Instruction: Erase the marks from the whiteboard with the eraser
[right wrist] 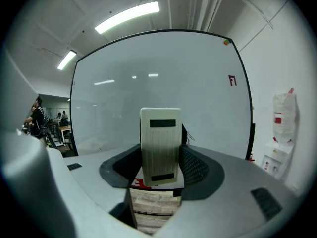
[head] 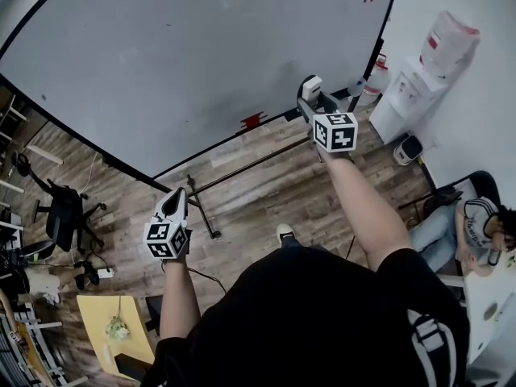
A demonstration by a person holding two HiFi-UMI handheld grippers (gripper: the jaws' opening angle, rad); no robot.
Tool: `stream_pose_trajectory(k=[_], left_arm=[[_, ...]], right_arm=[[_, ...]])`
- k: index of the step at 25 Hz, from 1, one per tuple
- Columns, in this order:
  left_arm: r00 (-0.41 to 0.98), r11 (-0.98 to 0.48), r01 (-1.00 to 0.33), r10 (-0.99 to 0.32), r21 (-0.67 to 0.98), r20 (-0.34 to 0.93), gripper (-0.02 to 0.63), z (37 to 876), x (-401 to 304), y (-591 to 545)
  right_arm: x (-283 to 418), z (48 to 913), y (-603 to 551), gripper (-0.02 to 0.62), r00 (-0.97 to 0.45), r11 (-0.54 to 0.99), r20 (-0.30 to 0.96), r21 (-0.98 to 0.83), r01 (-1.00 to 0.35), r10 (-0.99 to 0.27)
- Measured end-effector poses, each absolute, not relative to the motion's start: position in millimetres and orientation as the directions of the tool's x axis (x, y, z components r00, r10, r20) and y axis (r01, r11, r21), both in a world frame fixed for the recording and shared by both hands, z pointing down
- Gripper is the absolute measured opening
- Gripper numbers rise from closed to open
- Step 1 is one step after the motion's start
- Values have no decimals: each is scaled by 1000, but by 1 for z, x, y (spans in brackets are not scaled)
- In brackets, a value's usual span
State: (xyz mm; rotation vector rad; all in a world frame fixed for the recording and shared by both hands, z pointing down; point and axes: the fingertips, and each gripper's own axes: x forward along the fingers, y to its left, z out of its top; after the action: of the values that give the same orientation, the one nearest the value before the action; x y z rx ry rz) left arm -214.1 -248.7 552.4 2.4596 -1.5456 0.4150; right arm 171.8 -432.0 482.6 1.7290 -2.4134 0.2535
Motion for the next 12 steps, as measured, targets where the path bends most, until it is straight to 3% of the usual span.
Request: stream_pose_trajectory(k=[12], left_arm=[[432, -456, -890, -838, 7, 334, 14, 544, -200, -228]], right_arm=[[194, 474, -376, 232, -320, 317, 198, -47, -947, -926]])
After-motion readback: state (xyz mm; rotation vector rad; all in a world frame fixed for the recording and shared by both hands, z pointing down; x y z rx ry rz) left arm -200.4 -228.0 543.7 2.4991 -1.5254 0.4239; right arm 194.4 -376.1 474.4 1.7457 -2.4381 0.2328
